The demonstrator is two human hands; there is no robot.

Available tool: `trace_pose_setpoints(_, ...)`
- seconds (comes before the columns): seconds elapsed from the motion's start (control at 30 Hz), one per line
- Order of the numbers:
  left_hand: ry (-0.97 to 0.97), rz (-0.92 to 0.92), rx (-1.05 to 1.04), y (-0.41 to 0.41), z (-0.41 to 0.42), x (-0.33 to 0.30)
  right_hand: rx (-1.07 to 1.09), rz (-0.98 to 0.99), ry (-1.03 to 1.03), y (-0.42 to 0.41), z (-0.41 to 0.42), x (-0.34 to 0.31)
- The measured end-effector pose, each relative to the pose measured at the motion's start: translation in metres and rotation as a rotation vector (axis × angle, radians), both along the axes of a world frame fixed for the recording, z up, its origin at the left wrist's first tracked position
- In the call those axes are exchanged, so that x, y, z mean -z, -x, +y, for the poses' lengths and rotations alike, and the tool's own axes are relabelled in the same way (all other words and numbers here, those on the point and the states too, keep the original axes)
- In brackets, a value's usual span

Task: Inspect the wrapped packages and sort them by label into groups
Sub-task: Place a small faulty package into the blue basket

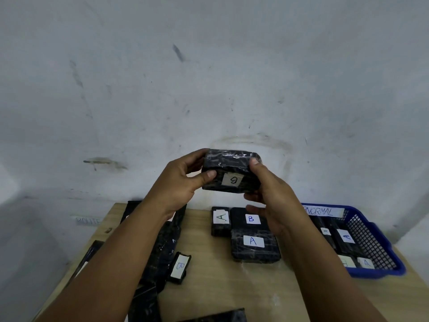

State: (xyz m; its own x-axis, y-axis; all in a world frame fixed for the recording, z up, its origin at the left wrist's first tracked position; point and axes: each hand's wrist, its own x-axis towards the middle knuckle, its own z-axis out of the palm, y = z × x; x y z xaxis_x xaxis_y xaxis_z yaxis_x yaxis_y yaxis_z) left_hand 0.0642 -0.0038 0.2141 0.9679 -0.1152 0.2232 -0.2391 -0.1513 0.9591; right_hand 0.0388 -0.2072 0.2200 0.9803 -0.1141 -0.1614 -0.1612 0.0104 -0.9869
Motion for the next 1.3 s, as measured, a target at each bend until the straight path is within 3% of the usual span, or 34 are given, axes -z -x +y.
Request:
trace_pose_setpoints(0.1, -0.011, 0.144, 0.074, 0.009, -0.005, -0.009, 0.045, -0.084, -0.014, -0.002, 0.002, 0.004)
trace_pose_setpoints(0.2, -0.024, 0.285, -0.029, 0.011, -0.011, -0.015, 0.022, -0.141, 0.012, -0.001, 0.005, 0.006)
trace_pose_setpoints(0.33, -0.026, 0.249, -0.125, 0.004, -0.008, -0.009, -0.052, -0.144, 0.023, 0.002, 0.004, 0.007)
trace_pose_setpoints(0.47, -0.025, 0.16, -0.027, 0.006, -0.007, -0.009, -0.037, -0.181, 0.038, 0.002, 0.005, 0.006)
trace_pose_setpoints(0.63, 0.045, 0.267, -0.019, 0.009, -0.009, -0.012, -0.05, -0.22, 0.032, -0.001, 0.007, 0.012)
trace_pose_setpoints(0.8, 0.112, 0.141, -0.01, 0.008, -0.005, -0.006, -0.091, -0.034, 0.017, 0.003, 0.007, 0.009)
trace_pose_setpoints(0.93, 0.028, 0.043, 0.081, 0.003, 0.007, 0.006, -0.06, 0.044, -0.084, -0.003, 0.003, 0.011)
trace_pose_setpoints(1.1, -0.078, 0.226, 0.128, 0.008, 0.004, 0.003, 0.015, -0.058, -0.173, -0.01, 0.001, 0.026)
trace_pose_setpoints(1.3, -0.023, 0.284, -0.059, 0.001, -0.004, 0.009, -0.043, -0.099, -0.114, -0.01, 0.001, 0.032)
